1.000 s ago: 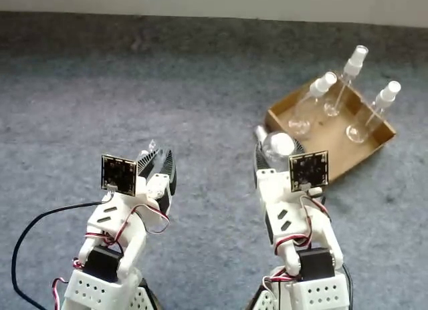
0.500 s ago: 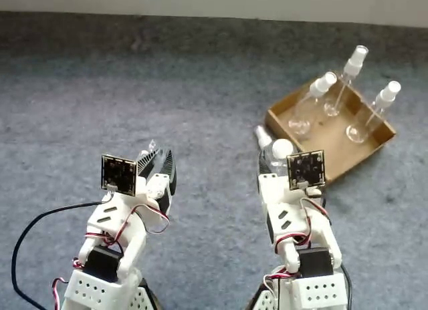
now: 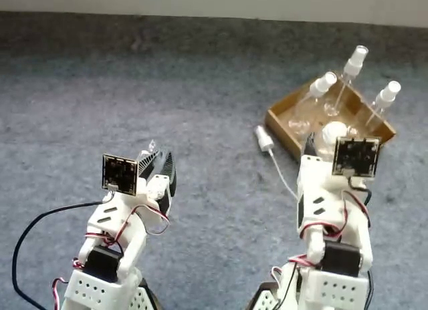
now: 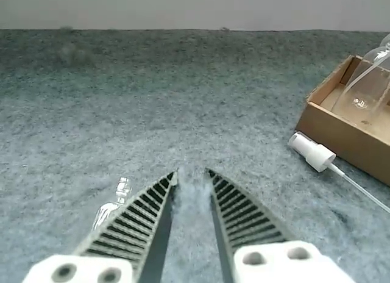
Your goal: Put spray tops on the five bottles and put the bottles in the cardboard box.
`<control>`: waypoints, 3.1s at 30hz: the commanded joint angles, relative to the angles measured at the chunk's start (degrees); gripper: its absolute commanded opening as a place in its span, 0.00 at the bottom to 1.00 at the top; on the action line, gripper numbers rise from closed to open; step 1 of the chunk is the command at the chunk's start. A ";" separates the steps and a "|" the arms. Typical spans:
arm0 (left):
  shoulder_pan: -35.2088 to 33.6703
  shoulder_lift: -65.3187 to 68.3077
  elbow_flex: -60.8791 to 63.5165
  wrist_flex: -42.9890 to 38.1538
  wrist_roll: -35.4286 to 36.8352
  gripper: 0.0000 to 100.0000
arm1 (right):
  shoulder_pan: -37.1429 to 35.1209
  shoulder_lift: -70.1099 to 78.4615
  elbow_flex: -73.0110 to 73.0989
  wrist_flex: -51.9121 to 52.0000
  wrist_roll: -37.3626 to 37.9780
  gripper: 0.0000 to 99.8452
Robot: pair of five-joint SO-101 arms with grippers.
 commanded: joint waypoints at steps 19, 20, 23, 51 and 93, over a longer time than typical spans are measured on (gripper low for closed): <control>-0.75 -0.40 0.92 0.00 0.26 0.04 | 9.36 25.10 -6.55 -14.20 0.62 0.11; -0.75 -0.40 0.92 0.00 0.26 0.04 | 9.36 26.68 -6.99 -14.73 0.62 0.11; -0.75 -0.40 0.92 0.00 0.26 0.04 | 9.27 31.52 -9.01 -19.12 0.53 0.11; -0.48 -0.40 0.92 0.09 0.26 0.04 | 9.36 60.18 -9.63 -50.15 -6.77 0.11; -0.31 -0.31 0.92 0.09 0.26 0.04 | 8.31 72.13 -19.56 -54.20 -10.73 0.11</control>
